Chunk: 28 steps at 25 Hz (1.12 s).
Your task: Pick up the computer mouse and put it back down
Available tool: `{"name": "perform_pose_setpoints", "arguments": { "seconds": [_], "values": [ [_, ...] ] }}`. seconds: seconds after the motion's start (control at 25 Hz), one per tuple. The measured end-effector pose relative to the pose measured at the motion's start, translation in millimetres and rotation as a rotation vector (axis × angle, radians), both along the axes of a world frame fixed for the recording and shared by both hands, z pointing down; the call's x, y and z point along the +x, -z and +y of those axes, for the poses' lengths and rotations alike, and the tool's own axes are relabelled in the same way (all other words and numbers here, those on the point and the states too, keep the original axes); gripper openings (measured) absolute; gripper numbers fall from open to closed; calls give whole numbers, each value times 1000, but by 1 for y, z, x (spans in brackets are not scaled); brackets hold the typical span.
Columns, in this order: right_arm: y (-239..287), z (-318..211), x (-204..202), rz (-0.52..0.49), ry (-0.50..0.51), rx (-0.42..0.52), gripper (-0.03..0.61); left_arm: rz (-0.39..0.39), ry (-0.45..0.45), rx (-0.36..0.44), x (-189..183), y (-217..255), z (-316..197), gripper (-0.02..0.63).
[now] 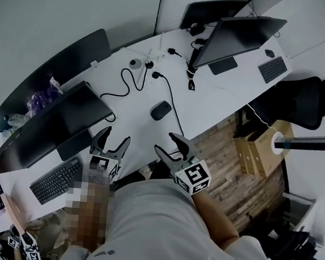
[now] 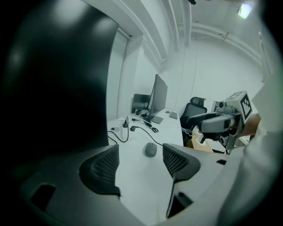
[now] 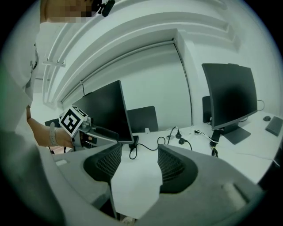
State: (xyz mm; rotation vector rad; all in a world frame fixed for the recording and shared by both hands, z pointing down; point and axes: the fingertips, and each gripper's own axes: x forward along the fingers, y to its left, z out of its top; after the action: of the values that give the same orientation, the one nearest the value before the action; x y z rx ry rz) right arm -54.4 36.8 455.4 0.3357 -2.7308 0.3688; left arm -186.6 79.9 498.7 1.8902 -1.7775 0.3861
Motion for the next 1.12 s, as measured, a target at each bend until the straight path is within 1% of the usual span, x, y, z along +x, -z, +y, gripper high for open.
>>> {"name": "perform_pose_setpoints", "arguments": {
  "seconds": [0.16,0.4,0.6,0.84,1.12],
  "values": [
    [3,8,-22,-22,66,14,258,7,67,42,-15,11,19,295],
    [11,19,-46,-48,127,25,258,27,130,112,-30,30,44,295],
    [18,24,-60,-67,172,30,258,25,175,168,-40,50,55,295],
    [28,26,-70,-85,205,46,258,34,193,234,-41,68,57,295],
    [31,26,-70,-75,219,79,253,57,184,249,-36,69,51,295]
  ]
}}
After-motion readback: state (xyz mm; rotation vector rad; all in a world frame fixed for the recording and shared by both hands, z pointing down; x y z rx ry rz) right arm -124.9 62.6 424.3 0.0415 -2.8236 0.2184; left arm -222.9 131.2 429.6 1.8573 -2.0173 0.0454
